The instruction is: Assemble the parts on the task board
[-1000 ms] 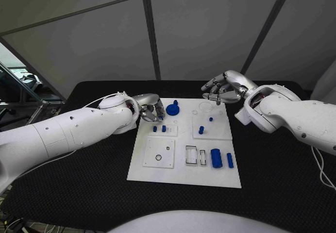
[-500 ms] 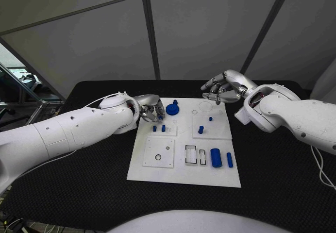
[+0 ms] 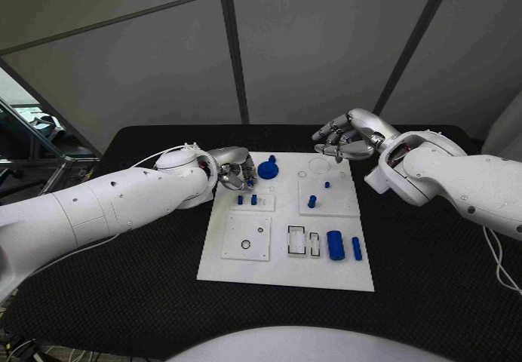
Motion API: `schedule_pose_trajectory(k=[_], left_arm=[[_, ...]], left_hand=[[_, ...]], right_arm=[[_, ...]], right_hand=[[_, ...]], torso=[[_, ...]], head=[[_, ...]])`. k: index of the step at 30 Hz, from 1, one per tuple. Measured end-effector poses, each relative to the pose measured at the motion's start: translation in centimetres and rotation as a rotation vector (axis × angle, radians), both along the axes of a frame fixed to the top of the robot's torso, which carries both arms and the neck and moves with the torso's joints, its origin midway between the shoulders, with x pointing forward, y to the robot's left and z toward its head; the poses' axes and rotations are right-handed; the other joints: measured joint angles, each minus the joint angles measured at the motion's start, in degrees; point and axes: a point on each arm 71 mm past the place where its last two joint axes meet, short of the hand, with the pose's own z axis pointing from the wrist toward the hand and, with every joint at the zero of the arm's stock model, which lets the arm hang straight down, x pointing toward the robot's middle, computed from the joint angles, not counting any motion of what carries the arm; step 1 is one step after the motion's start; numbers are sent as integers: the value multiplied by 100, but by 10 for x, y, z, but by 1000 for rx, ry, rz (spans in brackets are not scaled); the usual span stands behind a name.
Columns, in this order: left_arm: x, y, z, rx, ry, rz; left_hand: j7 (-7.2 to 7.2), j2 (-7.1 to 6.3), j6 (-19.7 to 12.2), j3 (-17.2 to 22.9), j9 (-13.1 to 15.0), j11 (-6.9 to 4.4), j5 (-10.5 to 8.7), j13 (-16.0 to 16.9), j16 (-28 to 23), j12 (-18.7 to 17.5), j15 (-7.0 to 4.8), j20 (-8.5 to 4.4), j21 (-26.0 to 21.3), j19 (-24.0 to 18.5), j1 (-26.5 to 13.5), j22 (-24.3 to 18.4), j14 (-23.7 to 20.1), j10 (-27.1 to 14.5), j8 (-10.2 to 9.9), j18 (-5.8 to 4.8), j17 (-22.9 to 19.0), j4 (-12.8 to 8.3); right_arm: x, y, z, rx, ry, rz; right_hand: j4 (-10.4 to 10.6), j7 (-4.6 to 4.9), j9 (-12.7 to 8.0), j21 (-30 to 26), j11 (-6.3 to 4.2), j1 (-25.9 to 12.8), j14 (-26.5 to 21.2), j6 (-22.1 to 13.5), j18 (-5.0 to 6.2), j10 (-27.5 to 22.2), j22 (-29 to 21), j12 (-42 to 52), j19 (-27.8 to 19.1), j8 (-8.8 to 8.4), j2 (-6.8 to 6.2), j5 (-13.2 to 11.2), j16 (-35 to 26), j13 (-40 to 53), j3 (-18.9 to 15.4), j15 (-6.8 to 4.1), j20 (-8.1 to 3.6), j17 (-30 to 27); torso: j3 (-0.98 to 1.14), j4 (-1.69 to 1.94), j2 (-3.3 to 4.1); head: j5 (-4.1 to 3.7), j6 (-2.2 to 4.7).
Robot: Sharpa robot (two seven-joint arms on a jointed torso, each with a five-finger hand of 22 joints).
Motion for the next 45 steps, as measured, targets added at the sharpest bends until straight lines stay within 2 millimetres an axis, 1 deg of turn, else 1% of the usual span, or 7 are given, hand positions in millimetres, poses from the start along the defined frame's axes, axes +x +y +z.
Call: schedule_pose_trajectory(k=[5, 14, 20, 25, 27, 39, 45], left_arm=[[0, -1, 0, 1, 2, 1], [0, 0, -2, 9, 11, 4], [0, 0, -2, 12, 15, 5], [-1, -1, -2, 11, 15, 2], [-1, -1, -2, 11, 15, 2], [-1, 0, -2, 12, 16, 2], [-1, 2, -2, 15, 18, 8]], left_hand=[[0, -35, -42, 13, -16, 9, 0, 0, 0, -35, 0, 0, 0, 0, -35, 0, 0, -52, -44, 0, -4, -18], [21, -16, -62, -1, -28, 29, 0, 6, 0, -36, 0, 0, -1, 0, -59, 0, 0, -73, -65, 0, -22, -32], [0, -69, -83, -17, -39, 38, 0, 14, 0, -66, 0, 0, -11, 0, -113, 0, 0, -146, -93, 1, -60, -48], [0, -46, -83, -33, -49, 51, 0, 26, 0, -66, 0, 0, -29, 0, -136, 0, 0, -236, -130, 0, -70, -64], [0, -73, -83, -47, -52, 57, 0, 32, 0, -66, 0, 0, -29, 0, -163, 0, -1, -275, -130, -1, -72, -78], [21, -106, -226, -104, -114, 102, 0, 80, 11, -37, 4, 21, -79, 21, -256, 0, -4, -513, -243, -2, -89, -135], [-1, -109, -390, -168, -172, 141, 0, 104, 33, -10, 40, 21, -208, 21, -304, 0, 1, -741, -378, -1, -89, -166]], right_arm=[[0, 0, 0, 0, 0, 0], [0, -1, 0, 0, 0, -1], [0, -1, 0, -1, 0, -1], [0, -1, 0, -1, 0, -1], [0, -1, 0, -1, 0, -2], [0, -1, 0, -1, 1, -2], [0, -2, 0, -2, 0, -3]], right_hand=[[0, 0, 0, 0, 0, 0, 0, 0, 0, 0, 0, 0, 0, 0, 0, 0, 0, 0, 0, 0, 0, 0], [0, 0, 0, 0, 0, 0, 0, 0, 0, 0, 0, 0, 0, 0, 0, 0, 1, 0, 0, 0, 0, 0], [-15, 0, 0, -29, 0, 0, 0, 0, 0, 0, 0, 0, 0, 0, 0, 0, 1, 1, 14, 0, 0, -1], [-16, 0, 0, -29, 0, 0, 0, 0, 0, 0, 0, 0, 0, 0, 0, 0, 1, 1, 14, 0, 0, -1], [-16, 0, 0, -29, 0, 0, 0, 0, 0, 0, 0, 0, 0, 0, 0, 0, 1, 1, 14, 0, 0, -1], [-16, 0, 0, -29, 0, 0, 0, 0, 0, 0, 0, 0, 0, 0, 0, -1, 2, 1, 14, 0, 0, -1], [-16, 0, -5, -29, 0, 0, 0, 0, 0, 0, -10, 0, 0, 0, 0, -1, 2, -6, 14, 0, 0, -1]], torso=[[1, -1, 0], [0, -1, 1], [-2, -1, 1], [-4, 0, 1], [-4, 1, 1], [-3, 0, 1], [-3, 0, 1]], head=[[-13, -3], [-20, -11], [-12, -16], [1, -15], [3, -14], [4, -19], [4, -22]])
